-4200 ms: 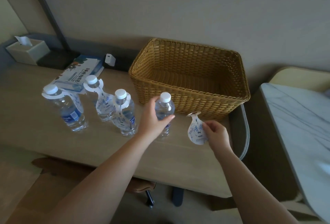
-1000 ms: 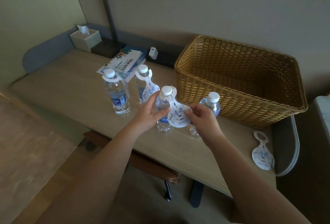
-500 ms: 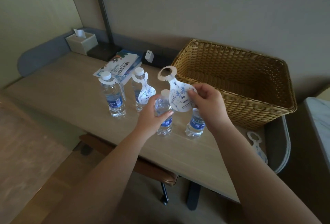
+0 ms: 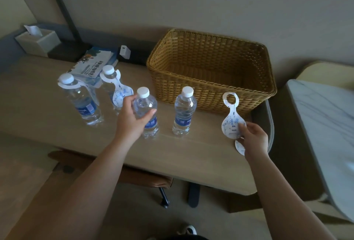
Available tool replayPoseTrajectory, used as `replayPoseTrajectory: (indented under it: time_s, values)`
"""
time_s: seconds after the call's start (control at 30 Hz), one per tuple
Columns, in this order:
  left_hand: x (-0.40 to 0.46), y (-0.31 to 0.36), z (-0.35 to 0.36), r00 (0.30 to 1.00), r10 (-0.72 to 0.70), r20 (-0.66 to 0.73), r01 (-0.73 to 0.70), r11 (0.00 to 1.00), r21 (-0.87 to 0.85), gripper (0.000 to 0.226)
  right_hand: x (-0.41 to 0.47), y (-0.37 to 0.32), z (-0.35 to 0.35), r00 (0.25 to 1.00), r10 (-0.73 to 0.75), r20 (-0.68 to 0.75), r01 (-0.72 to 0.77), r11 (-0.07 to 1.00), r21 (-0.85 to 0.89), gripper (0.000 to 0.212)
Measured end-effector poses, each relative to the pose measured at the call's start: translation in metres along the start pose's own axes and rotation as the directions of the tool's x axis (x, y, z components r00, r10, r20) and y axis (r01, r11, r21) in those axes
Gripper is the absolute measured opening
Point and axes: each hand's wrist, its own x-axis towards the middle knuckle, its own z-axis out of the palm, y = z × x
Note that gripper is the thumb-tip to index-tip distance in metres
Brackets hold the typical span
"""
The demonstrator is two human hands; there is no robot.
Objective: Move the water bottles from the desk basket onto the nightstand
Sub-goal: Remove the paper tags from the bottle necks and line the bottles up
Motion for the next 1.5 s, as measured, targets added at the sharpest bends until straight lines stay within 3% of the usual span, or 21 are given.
replayPoseTrajectory:
  time_s: [0.23, 0.37, 0.5, 0.57, 0.63, 0.7, 0.8, 0.93, 1.13, 1.23, 1.33, 1.43, 1.5]
  values:
    - [0.0, 0.0, 0.002, 1.0, -0.009, 0.008, 0.009, 1.0, -0.018, 0.059, 0.032, 0.045, -0.01, 0.982, 0.085, -0.168, -0.112, 0.981, -0.159, 0.012]
    - [0.001, -0.002, 0.002, 1.0, 0.003, 0.005, -0.003, 1.0, -0.01, 0.06, 0.036, 0.062, -0.017, 0.965, 0.043, -0.259, -0.133, 0.93, -0.343, 0.026]
    - [0.001, -0.002, 0.002, 1.0, -0.005, 0.007, 0.005, 1.0, -0.023, 0.06, 0.031, 0.063, -0.018, 0.968, -0.012, -0.252, -0.105, 0.891, -0.442, 0.034]
    - [0.001, -0.002, 0.003, 1.0, -0.009, 0.005, 0.009, 0.999, -0.035, 0.06, 0.026, 0.064, -0.019, 0.976, -0.108, -0.19, -0.023, 0.814, -0.58, 0.042]
    - [0.0, -0.001, 0.004, 1.0, -0.007, -0.007, 0.007, 1.0, -0.03, 0.059, 0.019, 0.068, -0.02, 0.962, -0.27, -0.033, 0.15, 0.629, -0.763, 0.05]
    - [-0.001, 0.0, 0.004, 1.0, -0.012, -0.02, 0.012, 1.0, -0.024, 0.058, 0.012, 0.075, -0.019, 0.923, -0.33, 0.196, 0.331, 0.425, -0.843, 0.055]
    - [-0.002, 0.003, 0.004, 0.999, -0.014, -0.029, 0.013, 1.0, -0.027, 0.058, 0.009, 0.089, -0.017, 0.898, -0.177, 0.403, 0.435, 0.222, -0.873, 0.059]
    - [-0.003, 0.002, 0.005, 0.999, -0.017, -0.031, 0.015, 0.999, -0.036, 0.058, 0.011, 0.098, -0.019, 0.903, -0.092, 0.421, 0.43, 0.159, -0.889, 0.067]
    - [-0.003, 0.002, 0.007, 0.998, -0.037, -0.042, 0.035, 0.999, -0.038, 0.06, 0.007, 0.097, -0.015, 0.906, -0.114, 0.407, 0.422, 0.176, -0.89, 0.064]
    - [-0.004, 0.004, 0.01, 0.998, -0.028, -0.048, 0.027, 0.999, -0.031, 0.06, 0.0, 0.086, -0.005, 0.872, -0.184, 0.453, 0.484, 0.19, -0.854, 0.067]
    - [-0.002, 0.007, 0.015, 0.999, -0.021, -0.031, 0.02, 0.999, -0.031, 0.06, -0.012, 0.062, 0.025, 0.834, -0.242, 0.496, 0.55, 0.416, -0.724, 0.074]
    - [-0.001, 0.014, 0.021, 1.0, -0.015, -0.024, 0.015, 1.0, 0.0, 0.059, -0.02, 0.029, 0.074, 0.825, -0.208, 0.526, 0.498, 0.709, -0.499, 0.09]
    - [0.001, 0.02, 0.026, 1.0, -0.01, -0.012, 0.01, 1.0, 0.009, 0.059, -0.021, 0.01, 0.105, 0.814, -0.198, 0.546, 0.451, 0.808, -0.379, 0.096]
